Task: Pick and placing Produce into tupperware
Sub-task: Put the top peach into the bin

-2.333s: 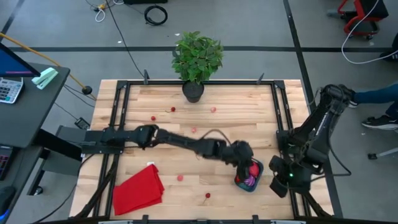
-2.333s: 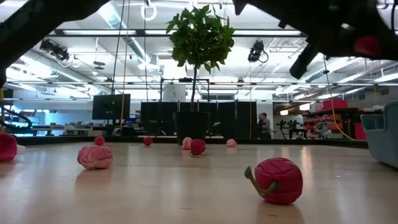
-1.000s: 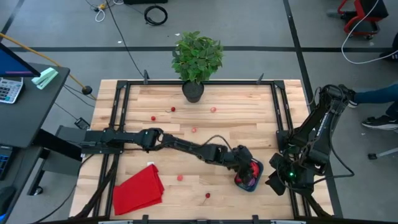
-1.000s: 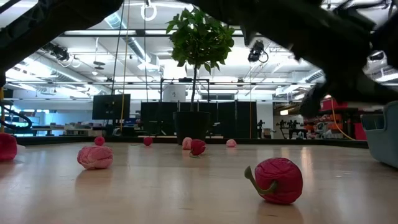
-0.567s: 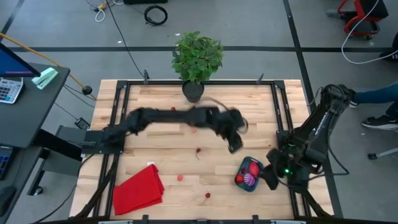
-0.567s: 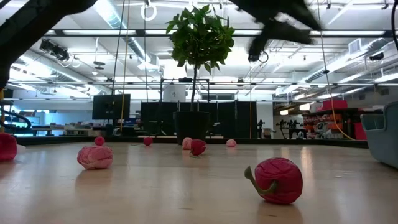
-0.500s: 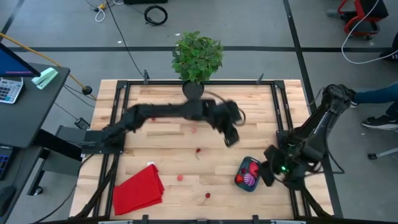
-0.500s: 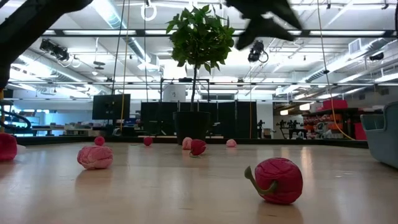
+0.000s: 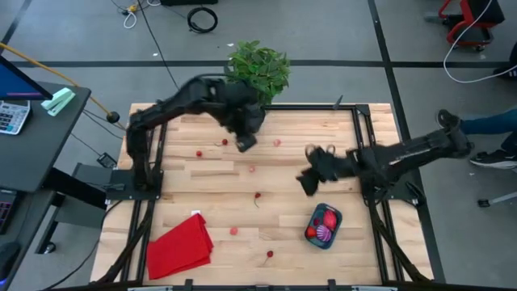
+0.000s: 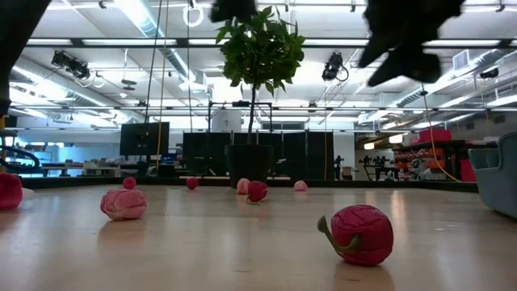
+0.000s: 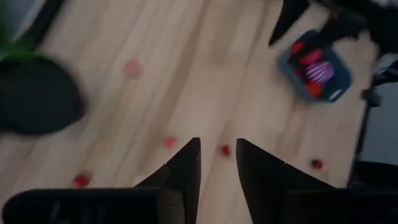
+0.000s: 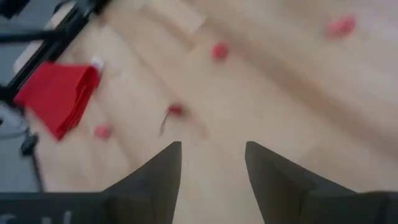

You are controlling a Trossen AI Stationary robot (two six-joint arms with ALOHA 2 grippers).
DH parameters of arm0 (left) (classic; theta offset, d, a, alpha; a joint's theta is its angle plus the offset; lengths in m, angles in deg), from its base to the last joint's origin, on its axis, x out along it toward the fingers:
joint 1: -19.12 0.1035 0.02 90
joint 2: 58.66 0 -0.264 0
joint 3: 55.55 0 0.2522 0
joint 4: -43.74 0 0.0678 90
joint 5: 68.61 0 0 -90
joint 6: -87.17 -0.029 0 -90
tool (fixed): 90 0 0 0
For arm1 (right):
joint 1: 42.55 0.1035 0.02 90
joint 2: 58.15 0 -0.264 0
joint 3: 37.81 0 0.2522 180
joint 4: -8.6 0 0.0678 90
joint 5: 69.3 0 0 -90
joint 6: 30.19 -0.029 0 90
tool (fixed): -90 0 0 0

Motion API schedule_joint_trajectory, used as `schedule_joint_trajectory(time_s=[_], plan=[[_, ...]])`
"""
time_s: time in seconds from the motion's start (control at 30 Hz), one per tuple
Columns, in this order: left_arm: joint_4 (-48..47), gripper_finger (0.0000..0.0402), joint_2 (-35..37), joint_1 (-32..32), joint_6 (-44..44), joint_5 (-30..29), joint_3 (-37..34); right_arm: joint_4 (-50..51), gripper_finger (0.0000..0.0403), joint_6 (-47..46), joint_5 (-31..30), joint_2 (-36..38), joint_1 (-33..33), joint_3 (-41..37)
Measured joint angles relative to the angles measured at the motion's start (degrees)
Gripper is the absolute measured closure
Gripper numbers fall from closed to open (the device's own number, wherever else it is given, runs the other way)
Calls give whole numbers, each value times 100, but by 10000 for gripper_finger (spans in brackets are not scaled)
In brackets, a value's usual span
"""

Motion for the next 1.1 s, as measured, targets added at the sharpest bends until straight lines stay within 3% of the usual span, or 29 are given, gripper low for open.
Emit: schedule_joint_trajectory(time_s=[0.23,0.4,0.6,0.73,1.1], plan=[[-798,295,441,169,-106,-308,-8,-775,211,1132,1228,-575,-1967,2],[-799,309,729,334,-149,-318,-12,-1618,204,1346,1684,-1576,-2492,0],[-803,336,1195,688,-305,-361,-14,-2559,201,1463,975,-2522,-2668,0],[-801,351,1505,904,-367,-354,-13,-2682,201,1492,487,-2957,-2783,1],[-803,364,2031,1436,-658,-359,-10,-3488,201,1252,386,-3961,-3106,2]])
